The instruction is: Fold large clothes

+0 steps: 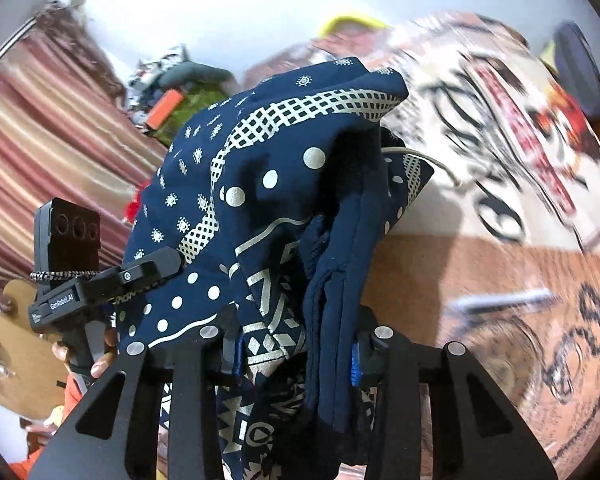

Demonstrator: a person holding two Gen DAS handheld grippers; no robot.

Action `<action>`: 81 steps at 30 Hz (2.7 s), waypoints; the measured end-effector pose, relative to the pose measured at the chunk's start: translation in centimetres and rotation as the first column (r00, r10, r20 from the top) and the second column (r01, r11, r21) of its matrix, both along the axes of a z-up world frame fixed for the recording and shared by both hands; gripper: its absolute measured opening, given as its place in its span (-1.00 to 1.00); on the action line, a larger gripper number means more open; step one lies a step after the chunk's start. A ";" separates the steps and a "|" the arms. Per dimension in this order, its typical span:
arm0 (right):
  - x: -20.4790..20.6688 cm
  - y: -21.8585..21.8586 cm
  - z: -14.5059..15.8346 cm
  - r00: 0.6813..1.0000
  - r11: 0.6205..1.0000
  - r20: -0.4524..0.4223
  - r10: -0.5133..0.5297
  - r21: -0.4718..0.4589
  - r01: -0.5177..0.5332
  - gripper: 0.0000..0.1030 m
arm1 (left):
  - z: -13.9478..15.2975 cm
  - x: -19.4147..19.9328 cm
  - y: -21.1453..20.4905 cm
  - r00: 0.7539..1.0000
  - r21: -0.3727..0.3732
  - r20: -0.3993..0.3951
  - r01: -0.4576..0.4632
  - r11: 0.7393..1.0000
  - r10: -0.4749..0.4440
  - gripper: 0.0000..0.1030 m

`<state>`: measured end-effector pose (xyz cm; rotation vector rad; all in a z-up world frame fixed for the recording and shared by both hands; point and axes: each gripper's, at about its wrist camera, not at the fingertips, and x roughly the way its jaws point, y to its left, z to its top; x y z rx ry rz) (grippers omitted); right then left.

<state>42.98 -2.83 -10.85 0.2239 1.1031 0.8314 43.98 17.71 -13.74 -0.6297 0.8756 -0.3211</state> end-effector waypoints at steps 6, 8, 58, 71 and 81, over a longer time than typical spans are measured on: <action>0.6 4.1 0.7 0.998 0.997 0.047 0.051 0.048 -0.053 -0.36 | 3.7 -1.6 5.4 0.997 0.068 0.056 -0.064 0.996 0.060 0.27; 0.8 6.4 0.6 0.997 0.996 0.050 0.061 0.064 -0.064 -0.35 | 4.1 -1.8 7.5 0.995 0.078 0.057 -0.086 0.993 0.082 0.27; -19.1 4.8 15.2 0.812 0.997 0.580 -0.068 0.070 0.033 -0.13 | 16.5 -24.0 0.1 0.859 0.543 0.491 -0.435 0.718 0.149 0.52; -28.3 3.0 17.9 0.643 0.986 0.747 -0.168 0.123 0.114 0.15 | 19.8 -35.5 -6.3 0.679 0.457 0.712 -0.642 0.615 0.179 0.58; -28.9 3.4 17.6 0.610 0.975 0.765 -0.206 0.104 0.198 0.69 | 19.3 -37.5 -5.7 0.671 0.404 0.695 -0.661 0.632 0.257 0.88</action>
